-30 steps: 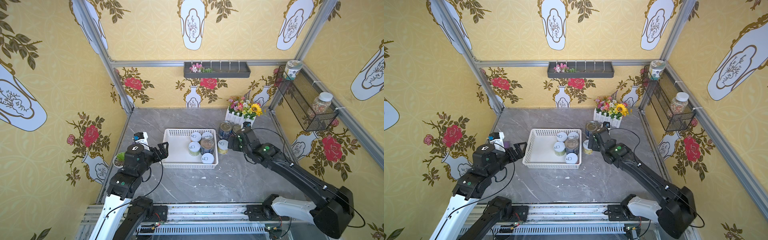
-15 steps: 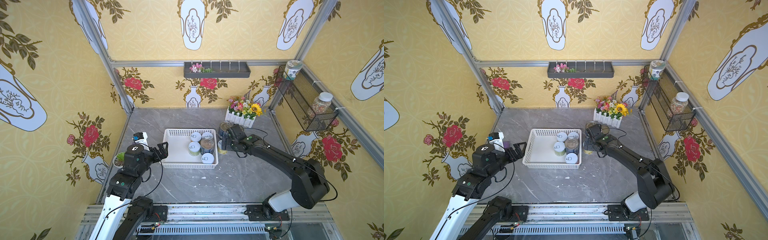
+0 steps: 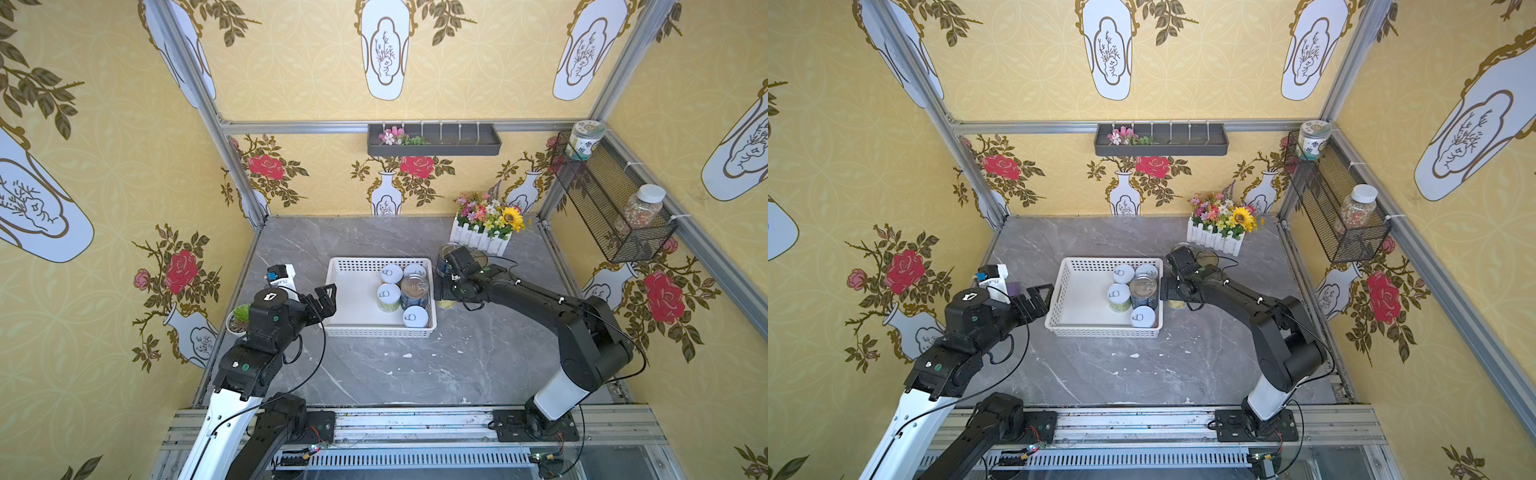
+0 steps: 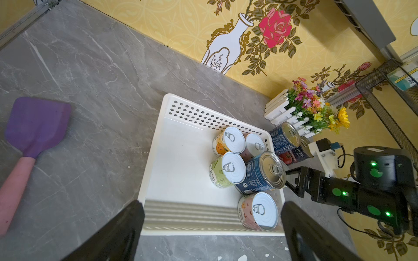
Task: Put the canned food in the basket
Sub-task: Pick up the canned food from the center of the board.
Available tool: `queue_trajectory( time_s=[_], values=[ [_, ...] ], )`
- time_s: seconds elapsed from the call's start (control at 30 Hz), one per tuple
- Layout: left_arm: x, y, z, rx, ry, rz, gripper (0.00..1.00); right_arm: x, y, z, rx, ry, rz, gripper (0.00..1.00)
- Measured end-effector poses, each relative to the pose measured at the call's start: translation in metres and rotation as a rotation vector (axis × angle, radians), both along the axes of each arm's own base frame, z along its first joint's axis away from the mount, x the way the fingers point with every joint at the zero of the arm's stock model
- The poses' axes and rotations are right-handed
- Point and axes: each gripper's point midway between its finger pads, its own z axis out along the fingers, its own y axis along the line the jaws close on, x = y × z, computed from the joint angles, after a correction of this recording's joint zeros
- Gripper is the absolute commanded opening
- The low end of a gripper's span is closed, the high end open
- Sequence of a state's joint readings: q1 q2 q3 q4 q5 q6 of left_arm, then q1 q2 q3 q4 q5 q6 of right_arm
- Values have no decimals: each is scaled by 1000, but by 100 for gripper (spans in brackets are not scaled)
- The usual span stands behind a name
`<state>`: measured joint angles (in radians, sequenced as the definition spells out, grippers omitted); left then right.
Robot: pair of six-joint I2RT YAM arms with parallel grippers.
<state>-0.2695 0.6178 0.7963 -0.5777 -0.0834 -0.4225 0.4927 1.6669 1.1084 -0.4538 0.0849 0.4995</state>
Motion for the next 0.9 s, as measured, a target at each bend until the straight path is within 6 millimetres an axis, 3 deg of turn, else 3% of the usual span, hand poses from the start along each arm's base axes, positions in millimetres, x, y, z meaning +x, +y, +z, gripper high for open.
queue_trajectory(
  time_s=[0.33, 0.9],
  values=[
    [0, 0, -1, 0, 3, 0, 100, 10, 2, -11, -25, 13, -3, 99],
    [0, 0, 0, 0, 2, 0, 100, 14, 1, -18, -49, 18, 1, 84]
  ],
)
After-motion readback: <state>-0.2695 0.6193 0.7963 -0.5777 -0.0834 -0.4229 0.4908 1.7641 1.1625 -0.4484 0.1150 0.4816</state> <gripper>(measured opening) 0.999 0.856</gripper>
